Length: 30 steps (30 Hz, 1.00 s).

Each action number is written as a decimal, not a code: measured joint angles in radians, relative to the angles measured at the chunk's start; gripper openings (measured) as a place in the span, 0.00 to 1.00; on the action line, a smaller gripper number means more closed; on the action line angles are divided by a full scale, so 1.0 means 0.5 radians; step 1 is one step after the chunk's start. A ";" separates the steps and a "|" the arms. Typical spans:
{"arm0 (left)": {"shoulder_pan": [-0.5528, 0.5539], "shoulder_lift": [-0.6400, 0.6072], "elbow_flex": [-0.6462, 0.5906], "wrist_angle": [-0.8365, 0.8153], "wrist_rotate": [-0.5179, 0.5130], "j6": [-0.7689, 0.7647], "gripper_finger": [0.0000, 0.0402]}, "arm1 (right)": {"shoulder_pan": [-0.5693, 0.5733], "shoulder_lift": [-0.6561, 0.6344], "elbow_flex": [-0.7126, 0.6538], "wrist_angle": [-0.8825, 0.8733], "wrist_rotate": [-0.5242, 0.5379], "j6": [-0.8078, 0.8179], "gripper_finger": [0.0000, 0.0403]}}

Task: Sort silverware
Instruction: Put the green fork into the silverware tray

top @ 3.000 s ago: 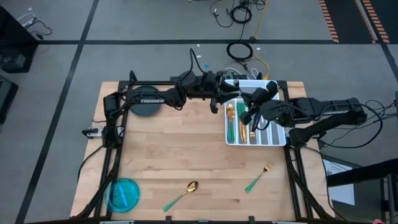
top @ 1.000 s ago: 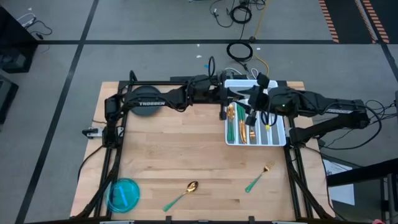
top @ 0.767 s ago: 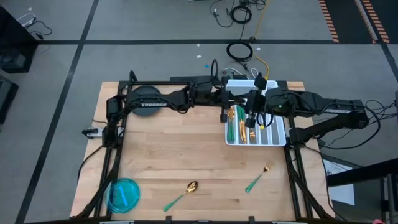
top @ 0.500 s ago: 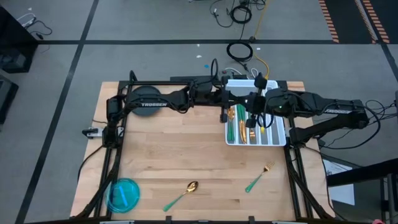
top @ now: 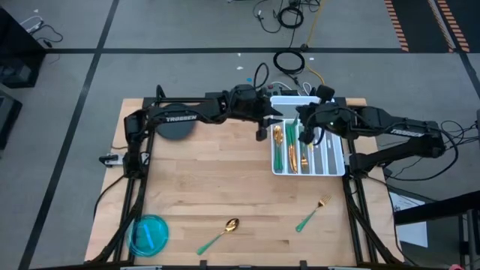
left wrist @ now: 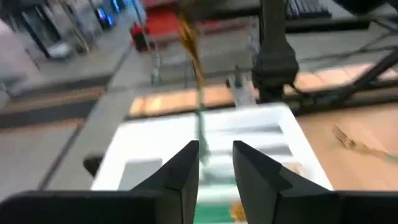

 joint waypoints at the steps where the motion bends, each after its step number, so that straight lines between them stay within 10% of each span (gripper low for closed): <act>1: 0.008 -0.016 0.000 -0.060 0.000 -0.017 0.27 | -0.019 0.000 0.000 -0.025 0.024 -0.035 0.00; 8: 0.070 -0.231 -0.001 -0.205 -0.003 -0.105 0.27 | -0.001 0.001 -0.317 0.251 0.546 -0.816 0.00; 24: 0.123 -1.081 0.001 -1.048 -0.067 0.002 0.27 | 0.747 0.011 -1.004 -0.053 0.443 -2.071 0.00; 30: 0.123 -1.346 0.001 -1.452 -0.306 0.064 0.27 | 0.907 0.024 -0.970 -0.231 0.123 -1.858 0.00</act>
